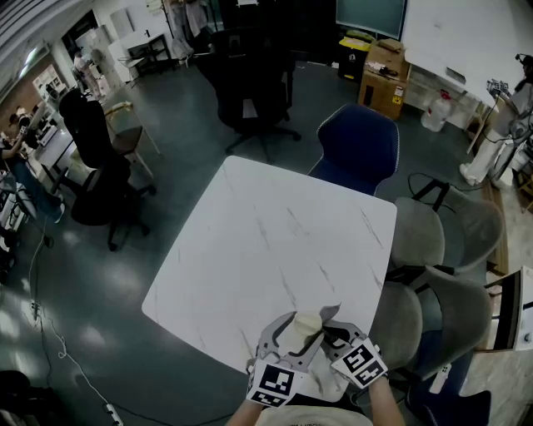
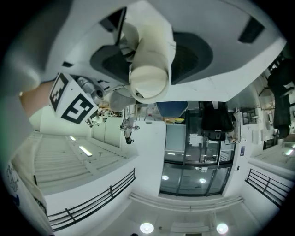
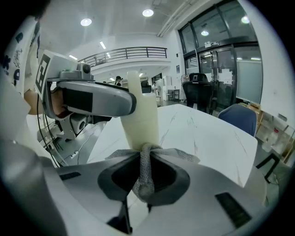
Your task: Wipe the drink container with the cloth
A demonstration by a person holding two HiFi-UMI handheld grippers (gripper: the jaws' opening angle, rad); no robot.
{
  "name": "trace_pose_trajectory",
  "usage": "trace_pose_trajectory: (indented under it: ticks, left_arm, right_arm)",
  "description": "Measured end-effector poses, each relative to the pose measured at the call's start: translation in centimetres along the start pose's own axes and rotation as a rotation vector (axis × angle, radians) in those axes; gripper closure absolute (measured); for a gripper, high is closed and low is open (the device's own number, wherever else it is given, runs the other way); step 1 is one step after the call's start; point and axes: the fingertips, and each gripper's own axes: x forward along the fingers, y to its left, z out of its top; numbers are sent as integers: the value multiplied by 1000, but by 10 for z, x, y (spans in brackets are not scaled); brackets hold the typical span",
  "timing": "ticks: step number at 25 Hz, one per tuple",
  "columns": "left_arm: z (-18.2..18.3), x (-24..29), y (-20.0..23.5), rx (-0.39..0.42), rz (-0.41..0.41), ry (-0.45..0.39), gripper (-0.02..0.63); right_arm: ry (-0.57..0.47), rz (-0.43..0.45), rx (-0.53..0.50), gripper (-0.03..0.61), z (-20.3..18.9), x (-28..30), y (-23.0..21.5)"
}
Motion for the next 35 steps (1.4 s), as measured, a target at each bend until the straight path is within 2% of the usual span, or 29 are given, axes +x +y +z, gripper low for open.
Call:
trace_pose_trajectory:
  ticks: [7, 14, 20, 35]
  left_arm:
    - [-5, 2, 2, -80, 150, 1, 350]
    - [-11, 2, 1, -94, 227, 30, 350]
    - [-11, 2, 1, -95, 213, 30, 350]
    - [-12, 0, -2, -45, 109, 29, 350]
  right_arm:
    - [2, -9, 6, 522, -3, 2, 1]
    - [-3, -22, 8, 522, -4, 2, 3]
    - [10, -28, 11, 522, -10, 7, 3]
    - [38, -56, 37, 522, -28, 20, 4]
